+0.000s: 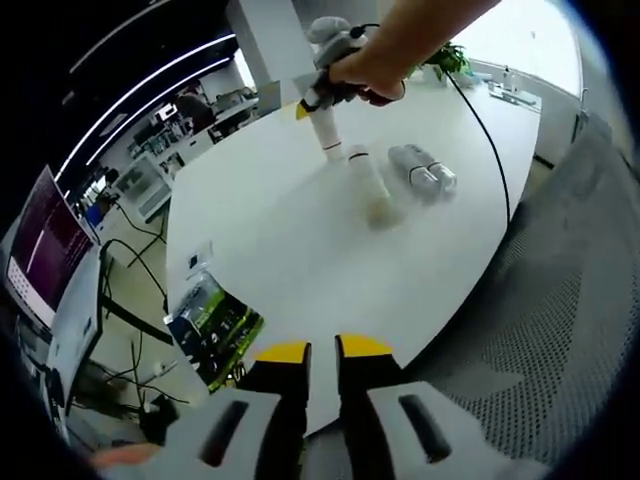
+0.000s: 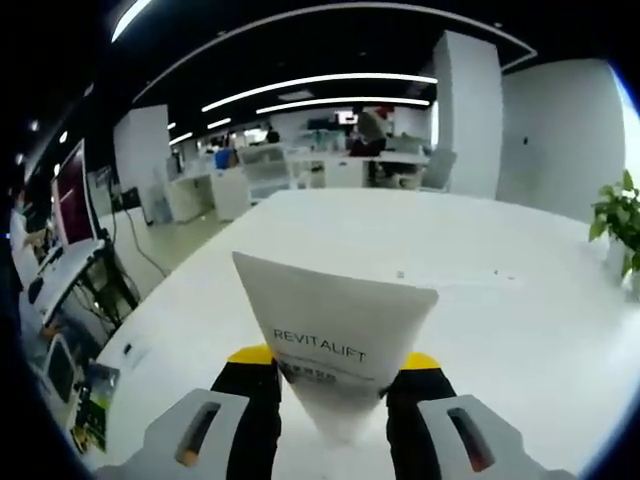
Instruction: Arrange the skincare products in the storage area until every visible bottle or jar stands upright without overlapping.
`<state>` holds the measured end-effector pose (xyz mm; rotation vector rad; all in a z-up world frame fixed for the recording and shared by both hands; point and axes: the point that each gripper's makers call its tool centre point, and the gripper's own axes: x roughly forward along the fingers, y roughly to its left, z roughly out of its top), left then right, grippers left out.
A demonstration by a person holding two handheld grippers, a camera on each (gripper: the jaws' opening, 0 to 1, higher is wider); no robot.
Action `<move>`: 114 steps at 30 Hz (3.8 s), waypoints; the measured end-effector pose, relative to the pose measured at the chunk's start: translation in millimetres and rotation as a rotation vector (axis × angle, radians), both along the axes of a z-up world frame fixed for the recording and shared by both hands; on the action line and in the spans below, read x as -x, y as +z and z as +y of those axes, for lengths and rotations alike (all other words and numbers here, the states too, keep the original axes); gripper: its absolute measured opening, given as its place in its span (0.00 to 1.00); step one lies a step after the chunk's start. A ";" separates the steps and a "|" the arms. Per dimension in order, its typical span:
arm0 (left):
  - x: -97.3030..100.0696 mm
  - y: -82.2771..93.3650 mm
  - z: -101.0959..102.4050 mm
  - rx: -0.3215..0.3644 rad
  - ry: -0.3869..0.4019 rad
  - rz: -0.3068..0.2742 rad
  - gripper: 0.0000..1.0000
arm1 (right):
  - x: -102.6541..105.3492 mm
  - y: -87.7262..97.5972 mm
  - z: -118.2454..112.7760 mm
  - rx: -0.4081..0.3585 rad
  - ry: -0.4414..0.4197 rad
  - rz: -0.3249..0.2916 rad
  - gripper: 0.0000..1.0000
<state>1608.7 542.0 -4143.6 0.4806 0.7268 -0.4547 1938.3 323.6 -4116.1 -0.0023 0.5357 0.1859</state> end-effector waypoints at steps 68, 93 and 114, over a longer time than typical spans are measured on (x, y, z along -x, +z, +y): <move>1.8 1.5 2.7 -0.013 0.008 0.000 0.03 | 156.1 -96.5 39.7 -0.014 0.196 0.515 0.66; 2.3 -0.5 3.1 -0.021 0.010 0.008 0.02 | 170.2 -97.3 48.9 0.018 0.346 0.548 0.26; -0.1 2.1 0.2 0.013 0.013 -0.003 0.04 | 173.0 -66.7 57.0 -0.222 0.331 0.429 0.24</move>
